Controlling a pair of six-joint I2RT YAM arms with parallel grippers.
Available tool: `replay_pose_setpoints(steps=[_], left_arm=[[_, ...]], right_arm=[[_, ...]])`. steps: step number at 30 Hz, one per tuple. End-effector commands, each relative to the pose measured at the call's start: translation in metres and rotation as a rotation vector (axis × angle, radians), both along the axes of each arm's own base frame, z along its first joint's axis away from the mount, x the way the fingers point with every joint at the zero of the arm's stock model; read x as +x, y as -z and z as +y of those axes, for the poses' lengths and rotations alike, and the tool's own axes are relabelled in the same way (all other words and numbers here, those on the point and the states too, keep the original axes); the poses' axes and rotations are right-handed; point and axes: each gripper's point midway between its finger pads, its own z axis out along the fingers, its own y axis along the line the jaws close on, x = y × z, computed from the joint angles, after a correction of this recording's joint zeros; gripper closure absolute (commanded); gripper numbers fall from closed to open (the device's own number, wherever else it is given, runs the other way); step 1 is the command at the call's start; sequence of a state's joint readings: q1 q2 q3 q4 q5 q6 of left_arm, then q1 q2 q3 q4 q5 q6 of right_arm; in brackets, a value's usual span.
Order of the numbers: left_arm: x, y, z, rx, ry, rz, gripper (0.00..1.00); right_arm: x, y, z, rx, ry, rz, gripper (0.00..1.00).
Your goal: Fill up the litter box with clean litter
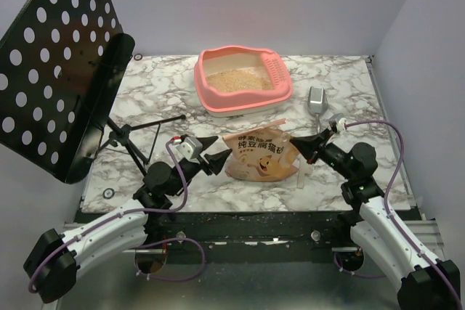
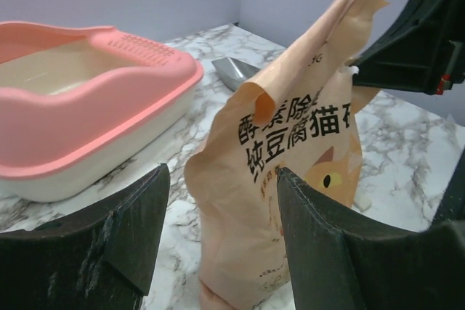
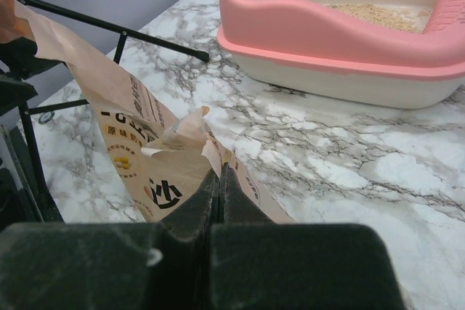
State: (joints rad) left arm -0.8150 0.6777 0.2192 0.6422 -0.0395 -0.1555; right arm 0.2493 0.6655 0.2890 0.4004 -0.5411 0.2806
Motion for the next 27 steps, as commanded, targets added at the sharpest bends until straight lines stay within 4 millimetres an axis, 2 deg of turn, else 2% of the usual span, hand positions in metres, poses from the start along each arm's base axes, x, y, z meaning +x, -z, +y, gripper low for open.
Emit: replay_pose_setpoints(steps=[1,11,17,25,27], left_arm=[[-0.016,-0.024,-0.031,-0.042,0.224,-0.07,0.31],[0.0,-0.017,-0.051,-0.007,0.308,-0.154,0.31],[0.005,-0.015,-0.051,0.008,0.338,-0.179,0.31],[0.002,-0.016,-0.057,-0.023,0.44,-0.18,0.58],[0.0,-0.017,-0.061,-0.043,0.477,-0.172,0.69]], right_arm=[[-0.007,-0.02,0.007,0.049,-0.046,-0.063,1.0],[-0.016,-0.019,0.012,0.042,-0.067,-0.064,1.0],[-0.017,-0.017,0.014,0.033,-0.077,-0.062,1.0],[-0.016,-0.012,0.015,0.031,-0.08,-0.042,1.0],[-0.016,-0.01,0.015,0.027,-0.074,-0.035,1.0]])
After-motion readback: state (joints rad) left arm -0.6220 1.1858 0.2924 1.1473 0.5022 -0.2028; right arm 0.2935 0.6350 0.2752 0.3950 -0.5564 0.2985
